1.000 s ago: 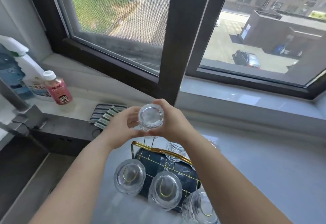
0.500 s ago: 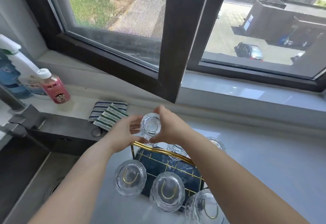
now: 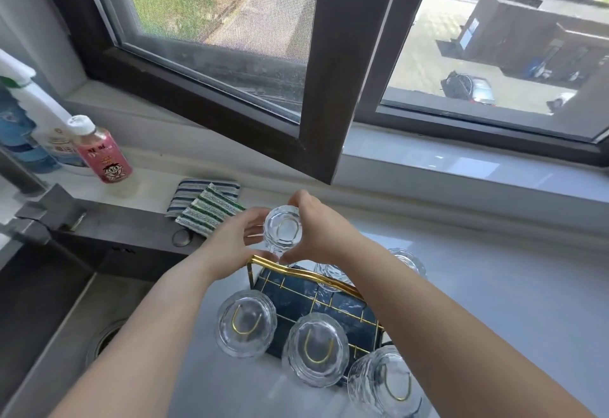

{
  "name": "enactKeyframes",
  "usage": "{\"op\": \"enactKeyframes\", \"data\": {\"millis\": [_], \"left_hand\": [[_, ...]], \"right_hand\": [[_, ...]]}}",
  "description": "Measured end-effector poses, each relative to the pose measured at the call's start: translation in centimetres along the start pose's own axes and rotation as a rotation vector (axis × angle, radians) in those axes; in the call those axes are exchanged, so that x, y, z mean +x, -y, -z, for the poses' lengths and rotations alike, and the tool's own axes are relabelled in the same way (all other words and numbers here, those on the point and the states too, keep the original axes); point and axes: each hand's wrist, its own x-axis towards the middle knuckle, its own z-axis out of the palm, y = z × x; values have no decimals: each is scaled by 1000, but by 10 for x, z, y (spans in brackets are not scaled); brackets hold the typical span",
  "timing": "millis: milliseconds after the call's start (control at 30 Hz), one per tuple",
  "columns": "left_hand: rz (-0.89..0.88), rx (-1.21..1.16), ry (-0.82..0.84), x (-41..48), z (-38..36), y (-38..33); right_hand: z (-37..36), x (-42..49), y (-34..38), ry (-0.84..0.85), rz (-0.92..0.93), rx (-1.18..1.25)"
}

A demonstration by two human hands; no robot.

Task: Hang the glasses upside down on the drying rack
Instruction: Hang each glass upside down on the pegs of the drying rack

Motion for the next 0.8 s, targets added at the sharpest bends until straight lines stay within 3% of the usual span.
{"op": "enactKeyframes", "data": {"millis": [333,467,600,700,800], "left_hand": [[11,-89,12,-14,3,5],[19,-90,-67,-46,16,6],[4,-122,-128,-95,23,4],[26,-83,-27,-126,20,5],[39,30,20,-137,7,9]], "right_hand": [[9,-12,2,16,-11,3],[30,-49,11,-234,-9,100],[22,-105,28,-476,106,352],[-10,-132,42,-367,129,374],[-41,-137,49,-220,146,225]]}}
